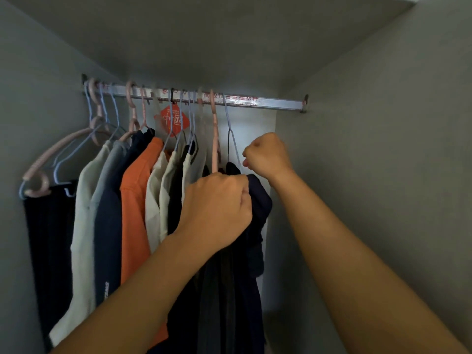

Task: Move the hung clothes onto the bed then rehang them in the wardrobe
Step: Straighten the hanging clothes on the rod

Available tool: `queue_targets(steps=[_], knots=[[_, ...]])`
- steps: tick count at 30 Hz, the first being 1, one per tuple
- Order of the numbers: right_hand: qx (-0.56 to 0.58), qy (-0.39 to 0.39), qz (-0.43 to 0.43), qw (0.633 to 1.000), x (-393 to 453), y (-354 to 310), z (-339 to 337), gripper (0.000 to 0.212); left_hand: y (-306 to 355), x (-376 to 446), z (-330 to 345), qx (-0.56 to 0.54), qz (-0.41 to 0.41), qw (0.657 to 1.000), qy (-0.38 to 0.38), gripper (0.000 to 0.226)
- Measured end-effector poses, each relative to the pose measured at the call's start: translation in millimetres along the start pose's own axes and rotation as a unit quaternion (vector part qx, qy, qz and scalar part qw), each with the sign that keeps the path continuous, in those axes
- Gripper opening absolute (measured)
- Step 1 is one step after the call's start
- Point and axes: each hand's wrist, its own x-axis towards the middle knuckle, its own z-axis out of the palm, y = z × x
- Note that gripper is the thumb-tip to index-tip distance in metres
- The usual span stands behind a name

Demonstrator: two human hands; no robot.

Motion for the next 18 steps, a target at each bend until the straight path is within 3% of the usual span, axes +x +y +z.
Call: queue_targets(steps=[2, 8, 13, 18], knots=[[-0.024, -0.003, -0.001, 1.0, -22.6, 5.7, -10.2, 0.018, 5.2, -6.6, -3.2, 0.005, -0.008, 1.0, -0.012, 0.018], [-0.07, -0.026, -0.002, 0.997, -96.1, 20.7, -32.7, 0.023, 12.2, -37.0, -2.1, 0.095, 0.044, 0.994, -0.018, 0.014], [-0.155, -0.077, 0.002, 0.985, -150.8, 27.8, -51.5, 0.021, 10.0, -60.7, -5.4, 0.058, -0.03, 0.99, -0.123, 0.016], [-0.231, -0.134, 0.006, 0.964, -204.1, 33.8, -74.3, 0.023, 15.6, -84.1, -20.2, 0.014, -0.016, 0.974, -0.225, 0.026]])
